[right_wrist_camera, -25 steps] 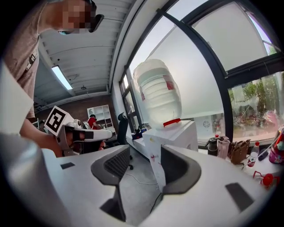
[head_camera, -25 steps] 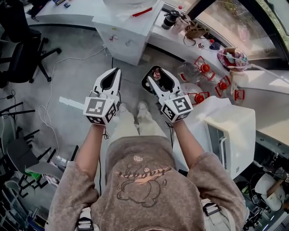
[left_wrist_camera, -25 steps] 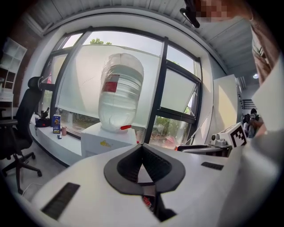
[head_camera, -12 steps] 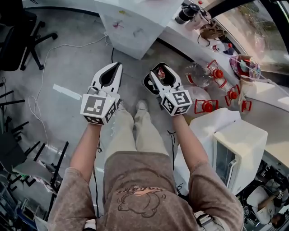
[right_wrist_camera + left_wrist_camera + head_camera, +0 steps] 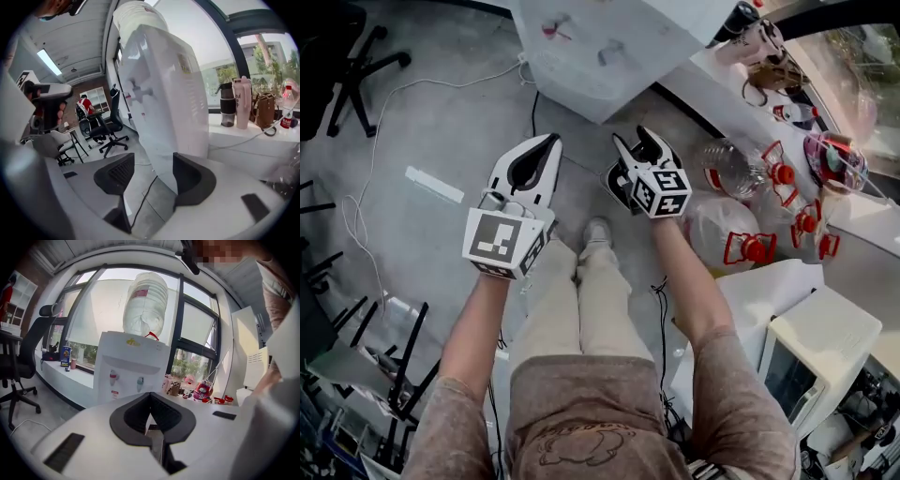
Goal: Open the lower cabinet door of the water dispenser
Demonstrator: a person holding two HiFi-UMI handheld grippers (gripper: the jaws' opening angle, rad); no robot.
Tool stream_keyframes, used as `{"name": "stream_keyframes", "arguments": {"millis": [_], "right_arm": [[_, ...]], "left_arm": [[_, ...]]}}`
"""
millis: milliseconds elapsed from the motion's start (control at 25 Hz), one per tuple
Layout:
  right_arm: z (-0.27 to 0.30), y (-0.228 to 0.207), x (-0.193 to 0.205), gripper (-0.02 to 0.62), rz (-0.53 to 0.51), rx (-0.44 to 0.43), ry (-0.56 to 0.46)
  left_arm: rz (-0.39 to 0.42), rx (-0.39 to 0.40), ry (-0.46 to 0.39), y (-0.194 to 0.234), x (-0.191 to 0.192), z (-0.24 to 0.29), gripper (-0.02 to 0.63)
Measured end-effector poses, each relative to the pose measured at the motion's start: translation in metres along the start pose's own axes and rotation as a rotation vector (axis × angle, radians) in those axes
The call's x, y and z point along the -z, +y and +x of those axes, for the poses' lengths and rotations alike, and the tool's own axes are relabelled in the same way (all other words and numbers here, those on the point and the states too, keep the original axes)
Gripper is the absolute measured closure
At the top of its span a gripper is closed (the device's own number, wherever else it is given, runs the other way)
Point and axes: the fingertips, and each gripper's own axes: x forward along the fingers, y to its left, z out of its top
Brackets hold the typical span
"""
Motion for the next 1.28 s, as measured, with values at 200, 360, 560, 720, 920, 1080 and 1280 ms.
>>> {"name": "stream_keyframes", "arguments": {"millis": [200,360,560,720,920,1080,1280], "right_arm": [[0.048,-0.042,0.039,0.344,0.005,0.047,0.045],[0.083,-0.066,0.065,0.336,-0.035,0.065,0.088],[0.119,-0.086,0.085,0.33,-0.04,0.087,0.105],[0.139,-0.093,0.089,0.327,-0.04,0.092,0.109],[0.15,-0.1,0.086,0.336,-0.023,0.102,0.102],[0.146,-0.098,0.088,0.351,-0.007,0.107,0.086],[0.145,-0.093,0.085,0.365,0.069,0.147,0.062]], "left_arm": [[0.006,-0.009,0.001,0.018,0.035,0.01,0.594],[0.011,-0.013,0.007,0.033,0.058,0.017,0.594],[0.001,-0.019,0.006,0.048,0.079,0.028,0.594],[-0.003,-0.011,0.002,0.051,0.086,0.034,0.594],[-0.005,-0.011,0.016,0.058,0.091,0.037,0.594],[-0.012,-0.007,0.021,0.057,0.091,0.037,0.594],[-0.028,-0.01,0.028,0.059,0.09,0.037,0.594]]}}
